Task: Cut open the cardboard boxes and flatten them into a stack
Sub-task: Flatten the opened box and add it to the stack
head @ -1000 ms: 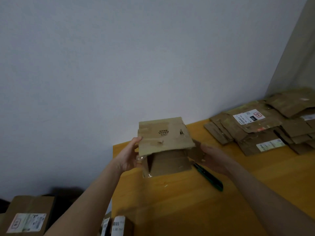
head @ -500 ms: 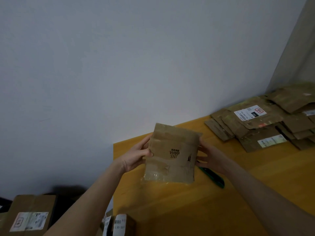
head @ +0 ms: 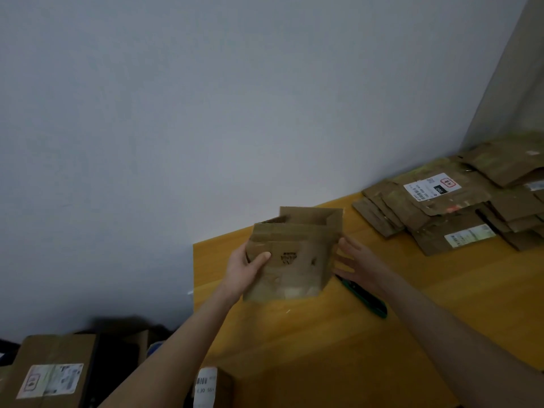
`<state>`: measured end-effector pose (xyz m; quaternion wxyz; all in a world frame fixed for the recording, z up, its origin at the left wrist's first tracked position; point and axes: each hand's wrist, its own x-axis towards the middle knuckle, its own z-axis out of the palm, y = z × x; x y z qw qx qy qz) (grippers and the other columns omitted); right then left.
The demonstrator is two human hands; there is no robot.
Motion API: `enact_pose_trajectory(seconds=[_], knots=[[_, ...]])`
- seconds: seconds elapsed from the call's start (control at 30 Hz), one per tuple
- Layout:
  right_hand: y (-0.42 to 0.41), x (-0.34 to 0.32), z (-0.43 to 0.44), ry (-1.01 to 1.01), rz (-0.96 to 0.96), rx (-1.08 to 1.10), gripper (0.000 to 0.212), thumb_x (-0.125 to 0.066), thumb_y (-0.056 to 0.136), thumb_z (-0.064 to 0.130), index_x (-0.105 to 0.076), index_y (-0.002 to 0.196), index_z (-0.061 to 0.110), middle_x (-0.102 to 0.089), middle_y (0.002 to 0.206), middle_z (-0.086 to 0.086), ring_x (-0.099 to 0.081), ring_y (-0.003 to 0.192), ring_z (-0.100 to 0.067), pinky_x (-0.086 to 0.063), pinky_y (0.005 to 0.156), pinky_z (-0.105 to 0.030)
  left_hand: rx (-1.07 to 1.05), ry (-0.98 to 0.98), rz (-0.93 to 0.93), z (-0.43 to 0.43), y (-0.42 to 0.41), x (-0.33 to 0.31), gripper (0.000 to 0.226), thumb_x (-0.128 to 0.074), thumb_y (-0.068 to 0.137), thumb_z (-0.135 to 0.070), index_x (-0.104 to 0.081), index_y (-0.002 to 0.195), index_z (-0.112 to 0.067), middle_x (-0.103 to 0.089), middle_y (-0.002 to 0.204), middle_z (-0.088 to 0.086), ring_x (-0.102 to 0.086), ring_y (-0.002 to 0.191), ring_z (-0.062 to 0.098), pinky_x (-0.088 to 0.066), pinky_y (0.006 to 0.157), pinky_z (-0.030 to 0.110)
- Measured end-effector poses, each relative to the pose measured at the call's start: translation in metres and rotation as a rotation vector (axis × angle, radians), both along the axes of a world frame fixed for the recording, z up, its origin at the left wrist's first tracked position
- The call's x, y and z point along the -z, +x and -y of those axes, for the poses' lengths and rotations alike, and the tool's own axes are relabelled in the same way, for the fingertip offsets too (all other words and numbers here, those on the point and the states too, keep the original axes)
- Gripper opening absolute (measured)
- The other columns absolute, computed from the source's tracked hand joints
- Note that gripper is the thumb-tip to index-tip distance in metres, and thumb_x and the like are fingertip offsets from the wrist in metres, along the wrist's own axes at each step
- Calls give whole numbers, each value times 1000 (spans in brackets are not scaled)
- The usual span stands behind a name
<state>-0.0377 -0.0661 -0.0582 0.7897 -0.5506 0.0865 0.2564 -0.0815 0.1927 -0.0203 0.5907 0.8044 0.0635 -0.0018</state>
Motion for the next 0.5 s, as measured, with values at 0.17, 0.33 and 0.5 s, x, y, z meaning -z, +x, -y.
enact_pose_trajectory(seconds=[0.17,0.33,0.5], knots=[[7,4,-18,-448,62,146,93,-78,77,31,-23,151,18,-36,148,-8,-44,128,-29,-43,102,-45,-123,-130,-123,2,3,-2,19,-61,93,-14,-62,112,-15,-70,108,8,-69,96,23,-56,86,42],[10,18,3,-640,29,173,106,-81,71,43,-16,152,17,-23,156,-9,-28,140,-30,-34,109,-49,-122,-349,-231,-26,7,-12,30,-59,93,-9,-55,123,-8,-68,113,14,-67,102,29,-56,84,42],[4,23,-18,-689,42,104,80,-85,70,23,-43,135,6,-53,133,-12,-54,116,-28,-48,94,-39,-176,-243,-324,-28,7,14,18,-60,93,-10,-61,110,-5,-69,107,17,-70,79,19,-58,66,29]])
